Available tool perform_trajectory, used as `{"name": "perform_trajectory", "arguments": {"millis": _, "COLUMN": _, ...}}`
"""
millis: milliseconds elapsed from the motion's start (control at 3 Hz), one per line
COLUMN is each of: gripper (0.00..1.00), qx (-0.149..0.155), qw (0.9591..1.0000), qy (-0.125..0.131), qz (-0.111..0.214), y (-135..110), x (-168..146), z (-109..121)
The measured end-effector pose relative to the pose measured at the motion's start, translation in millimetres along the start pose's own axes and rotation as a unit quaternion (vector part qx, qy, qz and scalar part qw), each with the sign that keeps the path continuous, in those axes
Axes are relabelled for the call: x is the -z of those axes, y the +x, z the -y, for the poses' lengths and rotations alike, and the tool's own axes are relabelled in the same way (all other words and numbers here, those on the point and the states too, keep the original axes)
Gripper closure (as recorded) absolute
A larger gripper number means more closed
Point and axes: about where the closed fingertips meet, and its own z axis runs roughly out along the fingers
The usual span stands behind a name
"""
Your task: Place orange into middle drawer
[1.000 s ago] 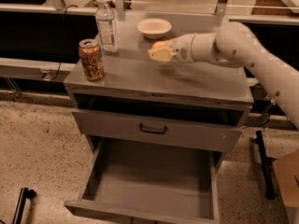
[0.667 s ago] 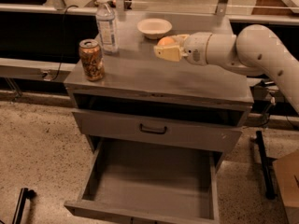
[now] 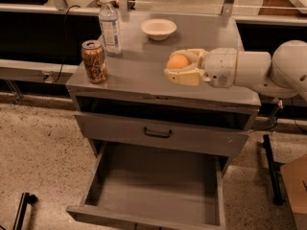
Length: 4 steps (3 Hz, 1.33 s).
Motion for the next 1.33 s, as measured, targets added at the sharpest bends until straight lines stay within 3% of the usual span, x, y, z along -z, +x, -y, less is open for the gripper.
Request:
{"name": "perform_trajectory", "arguments": {"millis": 333, "gripper": 1.0, "qx": 0.0, "qw": 1.0, "qy": 0.0, "qz": 0.0, "y": 0, "x": 0, "z": 0}}
{"name": "perform_trajectory", "arguments": {"millis": 667, "gripper": 1.0, "qx": -0.008, "qw": 0.9995, "qy": 0.015, "qz": 0.027, "y": 22, "x": -11, "z": -8}}
{"name": "perform_trajectory", "arguments": {"millis": 1000, "gripper": 1.0, "qx": -0.004, "qw": 0.9991, "qy": 0.024, "qz": 0.034, "y": 49, "x": -21, "z": -36}}
{"name": "perform_trajectory", "arguments": {"millis": 1333, "gripper": 1.0, "qx": -0.014, "qw": 0.9993, "qy": 0.014, "qz": 0.031, "y": 67, "x": -7, "z": -77}}
